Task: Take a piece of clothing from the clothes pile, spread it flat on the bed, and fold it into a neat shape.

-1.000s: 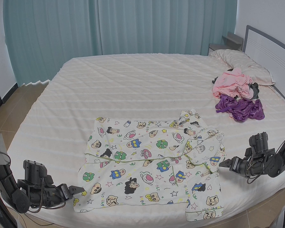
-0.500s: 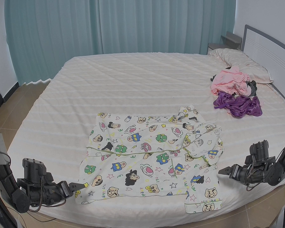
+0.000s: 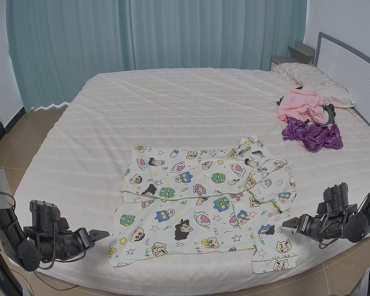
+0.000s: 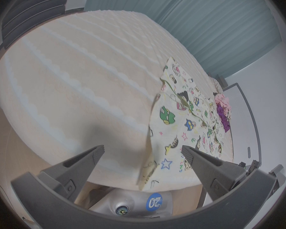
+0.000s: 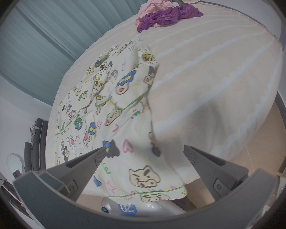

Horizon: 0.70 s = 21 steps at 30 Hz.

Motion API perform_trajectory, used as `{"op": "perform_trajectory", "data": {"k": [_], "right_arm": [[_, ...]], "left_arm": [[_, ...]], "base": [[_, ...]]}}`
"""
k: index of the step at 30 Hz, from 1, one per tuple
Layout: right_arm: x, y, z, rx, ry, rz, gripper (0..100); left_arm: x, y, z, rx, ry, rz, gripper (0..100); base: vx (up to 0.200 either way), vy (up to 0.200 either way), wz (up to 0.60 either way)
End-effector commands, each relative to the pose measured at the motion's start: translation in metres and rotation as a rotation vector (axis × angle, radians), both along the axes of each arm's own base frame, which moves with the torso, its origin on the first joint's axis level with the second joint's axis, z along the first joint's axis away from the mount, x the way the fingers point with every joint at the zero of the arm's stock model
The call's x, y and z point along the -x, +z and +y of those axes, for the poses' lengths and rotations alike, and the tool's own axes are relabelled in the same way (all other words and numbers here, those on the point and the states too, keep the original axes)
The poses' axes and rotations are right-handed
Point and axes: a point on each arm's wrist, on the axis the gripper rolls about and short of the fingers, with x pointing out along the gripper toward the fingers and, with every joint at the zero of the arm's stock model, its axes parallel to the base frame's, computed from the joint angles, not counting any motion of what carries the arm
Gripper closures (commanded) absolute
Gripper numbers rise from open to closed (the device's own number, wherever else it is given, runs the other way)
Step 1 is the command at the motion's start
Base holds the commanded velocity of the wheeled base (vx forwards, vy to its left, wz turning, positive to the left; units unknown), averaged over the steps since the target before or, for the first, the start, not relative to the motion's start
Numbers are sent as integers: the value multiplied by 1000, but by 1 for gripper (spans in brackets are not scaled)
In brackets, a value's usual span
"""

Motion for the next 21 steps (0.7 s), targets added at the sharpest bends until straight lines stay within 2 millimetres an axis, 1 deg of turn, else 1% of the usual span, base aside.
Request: {"op": "perform_trajectory", "data": {"k": [1, 2, 5, 8, 9, 10, 12, 13, 14, 15, 19, 20, 21], "right_arm": [[0, 2, 0, -1, 0, -8, 0], [1, 4, 0, -3, 1, -18, 0], [2, 4, 0, -3, 2, -17, 0], [2, 3, 2, -3, 8, -12, 0], [2, 3, 2, -3, 10, -12, 0], [3, 3, 2, -2, 12, -9, 0], [3, 2, 4, -2, 18, -7, 0], [3, 2, 4, -2, 18, -7, 0], [3, 2, 4, -2, 21, -4, 0], [3, 2, 5, -2, 22, -4, 0], [5, 3, 9, 4, 39, -7, 0], [5, 3, 9, 4, 39, -7, 0], [7, 2, 11, 4, 49, -2, 0]], "left_arm": [[-5, 2, -1, 2, 1, -21, 0], [-12, 3, -3, -3, -6, -36, 0], [-24, 1, -9, -3, -29, -53, 0], [-44, 1, -16, 3, -48, -93, 0], [-46, 1, -17, 3, -51, -94, 0], [-57, -2, -25, 3, -77, -106, 0], [-70, -6, -34, 0, -100, -121, 0], [-71, -7, -34, 0, -102, -121, 0], [-82, -11, -41, 1, -118, -133, 0], [-88, -13, -45, 1, -125, -136, 0], [-97, -13, -58, -3, -162, -124, 0], [-97, -13, -58, -3, -162, -124, 0], [-100, -12, -63, -4, -174, -121, 0]], "base": [[0, 0, 0], [0, 0, 0], [0, 0, 0], [0, 0, 0], [0, 0, 0], [0, 0, 0], [0, 0, 0], [0, 0, 0], [0, 0, 0], [0, 0, 0], [0, 0, 0], [0, 0, 0], [0, 0, 0]]}}
